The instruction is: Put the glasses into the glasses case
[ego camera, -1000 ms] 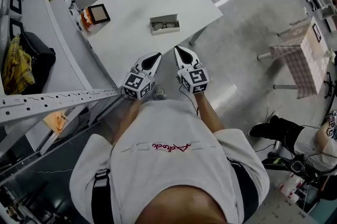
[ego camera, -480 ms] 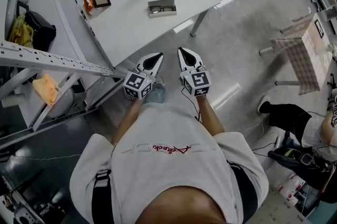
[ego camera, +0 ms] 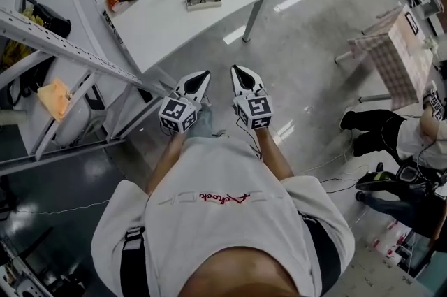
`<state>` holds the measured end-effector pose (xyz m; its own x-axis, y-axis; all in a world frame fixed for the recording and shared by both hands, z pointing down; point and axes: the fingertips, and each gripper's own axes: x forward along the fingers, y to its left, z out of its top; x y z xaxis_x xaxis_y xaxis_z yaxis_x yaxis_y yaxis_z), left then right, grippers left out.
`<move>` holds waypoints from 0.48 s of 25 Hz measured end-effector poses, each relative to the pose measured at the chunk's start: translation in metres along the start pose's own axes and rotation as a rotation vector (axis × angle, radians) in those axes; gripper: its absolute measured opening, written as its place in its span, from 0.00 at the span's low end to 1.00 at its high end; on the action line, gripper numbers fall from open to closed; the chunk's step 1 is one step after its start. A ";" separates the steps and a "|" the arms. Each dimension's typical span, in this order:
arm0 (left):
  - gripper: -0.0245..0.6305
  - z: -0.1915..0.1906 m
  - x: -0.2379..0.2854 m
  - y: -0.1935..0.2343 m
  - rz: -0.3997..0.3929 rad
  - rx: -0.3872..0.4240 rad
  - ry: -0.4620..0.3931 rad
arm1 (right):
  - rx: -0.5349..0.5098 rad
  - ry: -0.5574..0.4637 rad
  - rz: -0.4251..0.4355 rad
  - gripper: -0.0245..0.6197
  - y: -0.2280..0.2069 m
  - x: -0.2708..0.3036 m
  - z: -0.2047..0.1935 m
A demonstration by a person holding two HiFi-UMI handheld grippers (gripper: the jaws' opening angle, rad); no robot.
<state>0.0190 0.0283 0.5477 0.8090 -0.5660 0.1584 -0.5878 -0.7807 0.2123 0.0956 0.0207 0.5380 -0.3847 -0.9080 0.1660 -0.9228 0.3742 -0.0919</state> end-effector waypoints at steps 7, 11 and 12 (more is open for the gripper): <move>0.07 -0.008 -0.027 -0.026 0.001 0.010 -0.011 | -0.012 -0.010 -0.005 0.06 0.022 -0.028 -0.005; 0.07 -0.010 -0.039 -0.030 0.005 0.018 -0.016 | -0.022 -0.019 -0.002 0.06 0.035 -0.035 -0.006; 0.07 -0.012 -0.042 -0.031 0.003 0.020 -0.015 | -0.022 -0.022 -0.003 0.06 0.038 -0.037 -0.007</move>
<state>0.0032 0.0790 0.5460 0.8072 -0.5723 0.1442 -0.5902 -0.7839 0.1928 0.0743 0.0698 0.5355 -0.3817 -0.9129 0.1448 -0.9242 0.3754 -0.0696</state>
